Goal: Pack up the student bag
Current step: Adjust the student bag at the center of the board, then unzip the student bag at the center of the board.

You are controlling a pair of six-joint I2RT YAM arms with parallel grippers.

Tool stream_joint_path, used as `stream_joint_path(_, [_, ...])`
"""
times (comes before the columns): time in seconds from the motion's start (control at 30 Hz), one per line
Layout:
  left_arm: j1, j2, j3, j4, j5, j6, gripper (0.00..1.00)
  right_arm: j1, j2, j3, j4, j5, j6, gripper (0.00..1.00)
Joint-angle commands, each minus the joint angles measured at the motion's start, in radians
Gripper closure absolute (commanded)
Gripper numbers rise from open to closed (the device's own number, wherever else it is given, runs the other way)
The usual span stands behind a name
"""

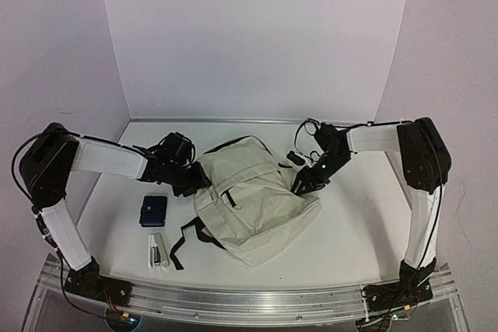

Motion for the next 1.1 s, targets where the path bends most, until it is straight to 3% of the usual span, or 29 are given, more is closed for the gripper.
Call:
stream_joint_path(0.0, [-0.007, 0.106, 0.143, 0.163, 0.094, 0.035, 0.69, -0.007, -0.135, -0.134, -0.054, 0.023, -0.038, 0.53])
stream_joint_path(0.13, [-0.007, 0.124, 0.165, 0.182, 0.104, 0.034, 0.74, -0.012, -0.261, -0.137, -0.055, 0.129, -0.025, 0.36])
stream_joint_path(0.33, [-0.008, 0.096, 0.118, 0.206, 0.099, 0.002, 0.79, 0.066, -0.349, 0.018, -0.057, 0.261, 0.067, 0.32])
stream_joint_path(0.73, [-0.009, 0.057, 0.09, 0.22, 0.084, -0.012, 0.83, 0.366, -0.262, 0.154, -0.052, 0.252, 0.174, 0.49])
stream_joint_path(1.07, [-0.008, 0.055, 0.076, 0.228, 0.084, -0.016, 0.84, 0.448, -0.151, 0.193, 0.004, 0.291, 0.217, 0.53])
